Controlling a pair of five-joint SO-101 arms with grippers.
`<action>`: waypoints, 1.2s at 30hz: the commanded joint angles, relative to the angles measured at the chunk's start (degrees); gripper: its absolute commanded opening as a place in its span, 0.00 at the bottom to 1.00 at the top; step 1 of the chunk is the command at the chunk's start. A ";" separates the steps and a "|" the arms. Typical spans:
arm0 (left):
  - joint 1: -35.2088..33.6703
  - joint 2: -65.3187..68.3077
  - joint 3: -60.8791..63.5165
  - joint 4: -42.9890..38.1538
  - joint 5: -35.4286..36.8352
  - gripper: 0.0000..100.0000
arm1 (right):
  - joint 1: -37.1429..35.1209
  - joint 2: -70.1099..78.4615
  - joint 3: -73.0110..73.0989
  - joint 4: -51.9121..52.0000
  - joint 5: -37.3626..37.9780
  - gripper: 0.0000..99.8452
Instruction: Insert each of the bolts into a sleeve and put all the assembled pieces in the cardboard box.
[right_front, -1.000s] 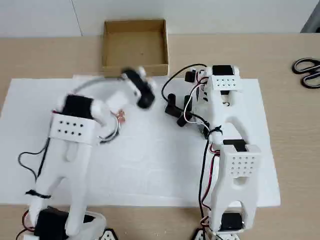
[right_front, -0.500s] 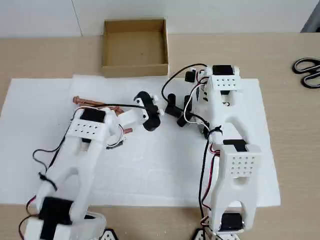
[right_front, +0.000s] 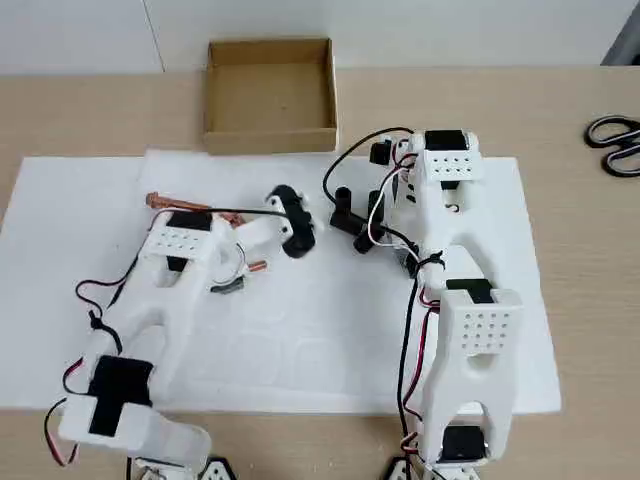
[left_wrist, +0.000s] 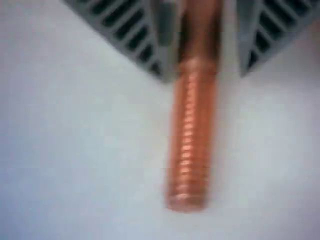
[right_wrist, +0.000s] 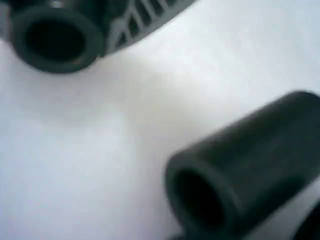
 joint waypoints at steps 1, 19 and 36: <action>-2.02 -0.26 -2.24 -0.88 0.97 0.13 | 0.31 -4.53 -0.26 1.19 -0.09 0.00; -2.02 -3.43 -23.34 19.78 14.07 0.13 | 0.31 -4.53 -0.26 1.19 -0.09 0.00; -2.81 -35.34 -20.62 29.63 63.03 0.13 | 0.31 -4.97 0.97 1.27 -0.26 0.00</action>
